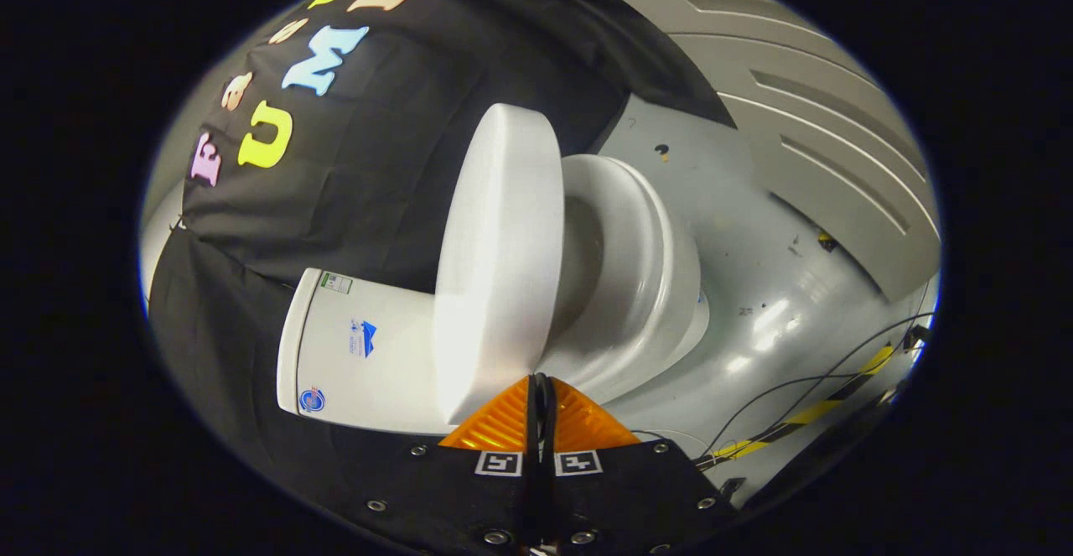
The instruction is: Open the toilet lid.
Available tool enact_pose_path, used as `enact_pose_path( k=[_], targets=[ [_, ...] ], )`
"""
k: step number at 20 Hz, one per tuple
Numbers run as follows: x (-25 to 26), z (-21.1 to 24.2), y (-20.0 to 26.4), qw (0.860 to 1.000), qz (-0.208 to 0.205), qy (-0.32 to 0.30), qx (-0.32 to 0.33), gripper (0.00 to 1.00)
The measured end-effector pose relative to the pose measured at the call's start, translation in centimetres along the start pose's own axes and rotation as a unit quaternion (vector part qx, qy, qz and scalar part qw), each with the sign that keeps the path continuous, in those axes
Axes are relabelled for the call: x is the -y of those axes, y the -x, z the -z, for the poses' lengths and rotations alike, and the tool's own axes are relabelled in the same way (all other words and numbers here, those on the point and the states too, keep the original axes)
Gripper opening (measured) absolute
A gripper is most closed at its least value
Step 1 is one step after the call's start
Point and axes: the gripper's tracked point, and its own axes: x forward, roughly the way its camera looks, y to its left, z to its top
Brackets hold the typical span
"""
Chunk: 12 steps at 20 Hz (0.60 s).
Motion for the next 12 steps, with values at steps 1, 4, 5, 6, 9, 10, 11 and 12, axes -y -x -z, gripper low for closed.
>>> enact_pose_path(
  k=[1,4,5,6,9,10,11,12],
  targets=[
    [-0.6,-0.3,0.3,1.0,0.0,0.006,0.006,0.0],
    [-2.3,-0.4,1.2,1.0,-0.004,0.013,0.02,0.0],
    [-2.8,-0.5,1.3,1.0,-0.002,0.019,0.024,0.0],
    [-3.4,-0.3,1.4,0.999,0.0,0.026,0.028,0.0],
    [-4.9,-0.5,2.1,0.998,0.005,0.037,0.041,0.0],
    [-5.4,-0.3,2.1,0.998,0.008,0.047,0.046,0.0],
    [-5.9,-0.3,2.2,0.997,0.012,0.057,0.051,0.0],
    [-6.4,-0.3,2.3,0.996,0.015,0.065,0.055,0.0]
  ],
)
